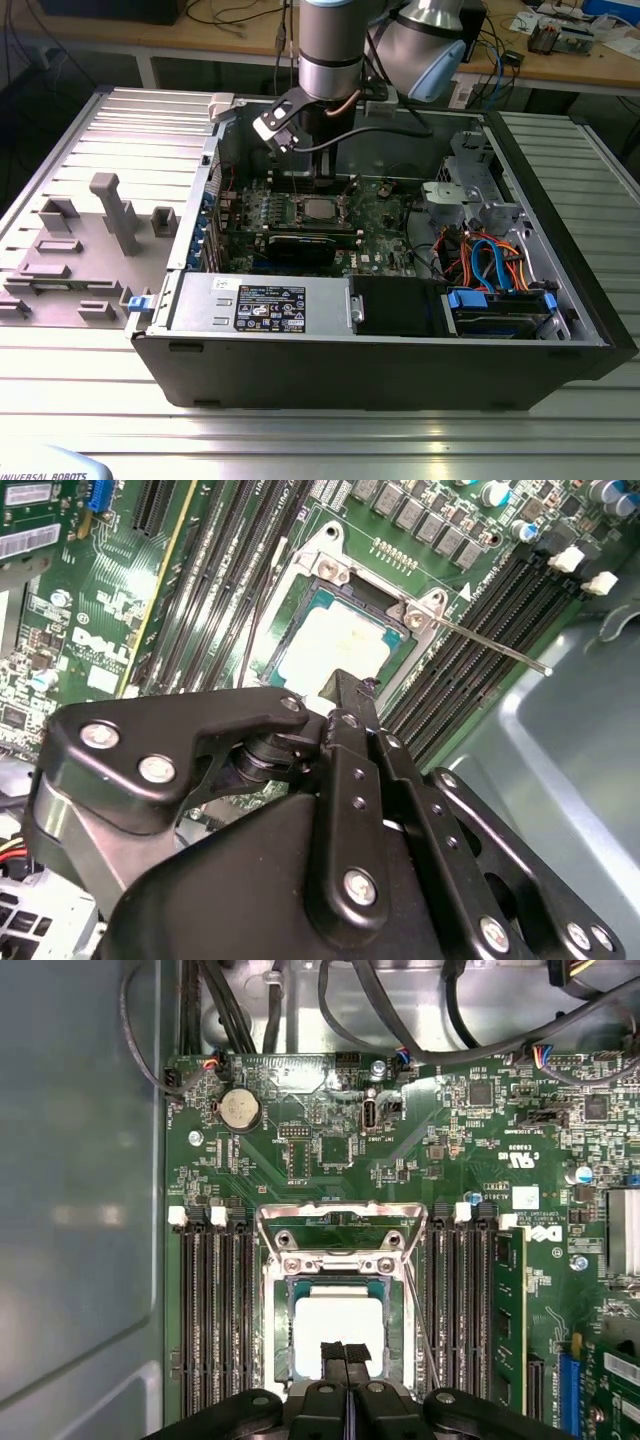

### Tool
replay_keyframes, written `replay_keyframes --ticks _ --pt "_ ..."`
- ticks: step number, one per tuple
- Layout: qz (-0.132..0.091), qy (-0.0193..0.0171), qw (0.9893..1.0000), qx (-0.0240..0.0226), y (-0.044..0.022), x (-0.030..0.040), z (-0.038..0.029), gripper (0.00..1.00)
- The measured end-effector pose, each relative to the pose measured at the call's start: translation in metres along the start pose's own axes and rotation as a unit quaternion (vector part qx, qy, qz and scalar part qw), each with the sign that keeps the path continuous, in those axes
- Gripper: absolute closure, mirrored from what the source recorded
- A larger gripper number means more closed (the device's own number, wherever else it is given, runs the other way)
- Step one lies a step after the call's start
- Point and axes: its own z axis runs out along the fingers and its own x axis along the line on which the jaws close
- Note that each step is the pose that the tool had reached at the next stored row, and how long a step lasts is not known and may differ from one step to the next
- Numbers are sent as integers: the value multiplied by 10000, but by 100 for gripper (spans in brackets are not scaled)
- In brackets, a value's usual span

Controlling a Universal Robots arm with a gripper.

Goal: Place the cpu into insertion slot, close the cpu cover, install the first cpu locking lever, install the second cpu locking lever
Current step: 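Close the cpu cover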

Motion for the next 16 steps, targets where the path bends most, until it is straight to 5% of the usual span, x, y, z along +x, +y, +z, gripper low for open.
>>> replay_keyframes --ticks 16 --pt "0 0 10000 0 6 5 -234 89"
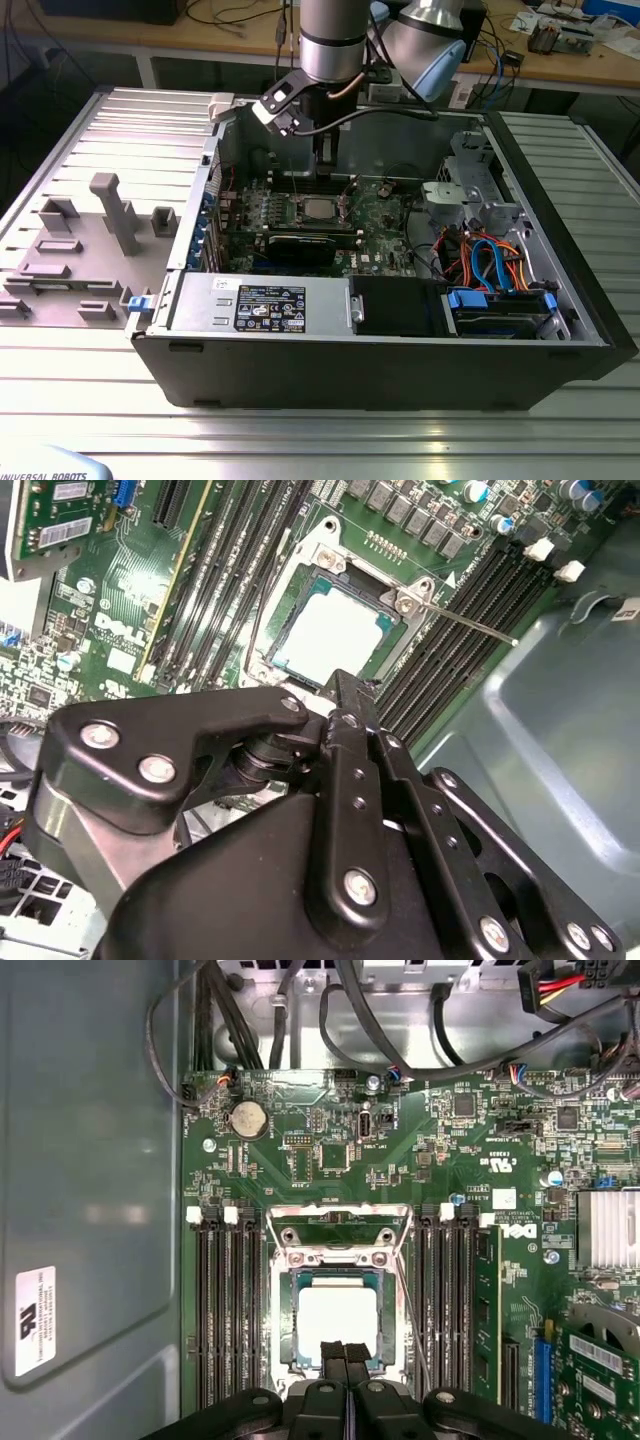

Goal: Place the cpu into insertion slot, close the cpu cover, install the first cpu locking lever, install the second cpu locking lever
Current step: 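Close the cpu cover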

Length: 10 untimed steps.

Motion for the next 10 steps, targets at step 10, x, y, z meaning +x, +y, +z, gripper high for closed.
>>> replay_keyframes --ticks 10 --pt "0 0 10000 0 3 2 -108 89"
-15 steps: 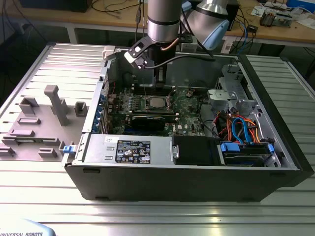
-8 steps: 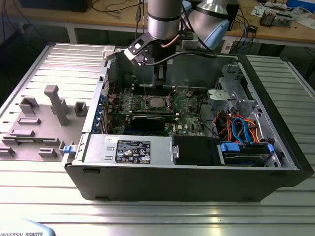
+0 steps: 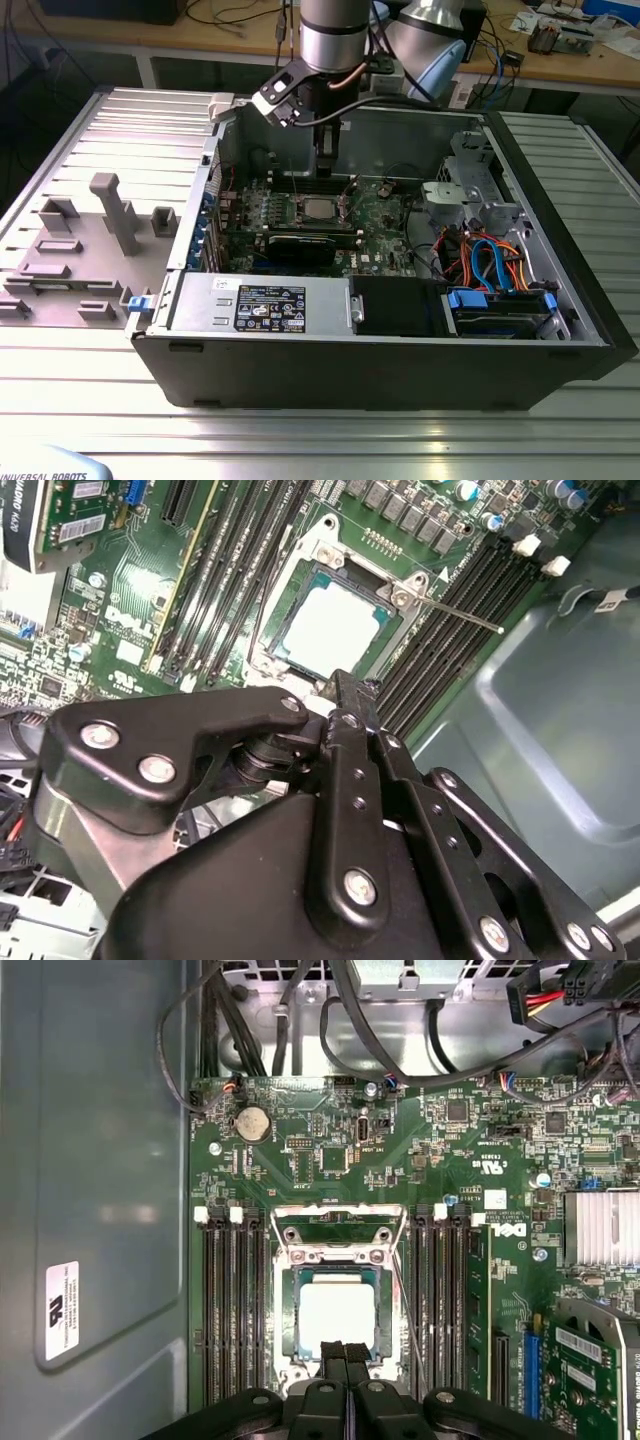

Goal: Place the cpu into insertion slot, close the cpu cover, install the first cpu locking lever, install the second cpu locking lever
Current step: 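Close the cpu cover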

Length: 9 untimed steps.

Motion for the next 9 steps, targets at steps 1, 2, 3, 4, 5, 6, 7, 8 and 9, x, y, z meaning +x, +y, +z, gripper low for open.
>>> replay_keyframes --ticks 1,2,3,4,5,6,7,8,9 --pt "-1 0 10000 0 0 0 -3 89" --pt "-1 -2 10000 0 0 0 -3 89" --pt "-1 -3 10000 0 0 0 -3 89" --pt "-1 -5 10000 0 0 0 -4 89" --pt "-1 -5 10000 0 0 0 -4 89" --pt "0 -6 10000 0 0 0 -4 89" --pt "0 -7 10000 0 0 0 -4 89" --pt "-1 -8 10000 0 0 0 -4 89" --pt "0 -9 10000 0 2 0 -4 89"
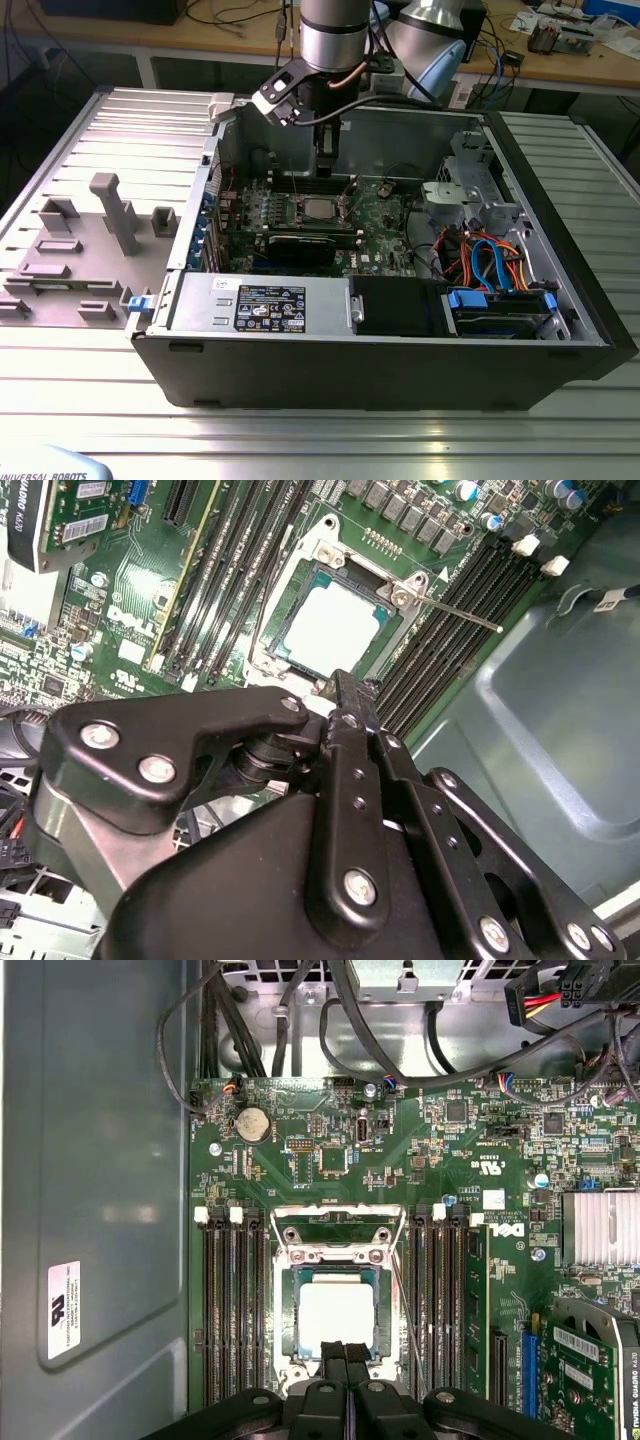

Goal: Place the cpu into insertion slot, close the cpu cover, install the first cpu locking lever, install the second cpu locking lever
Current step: 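Close the cpu cover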

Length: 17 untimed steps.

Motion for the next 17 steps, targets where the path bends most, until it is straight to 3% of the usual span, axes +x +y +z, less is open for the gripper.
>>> replay_keyframes --ticks 7,12,17 --pt "-1 0 10000 1 121 0 3 89" --pt "-2 -8 10000 2 127 6 -52 89" --pt "-23 -10 10000 5 165 15 -59 89"
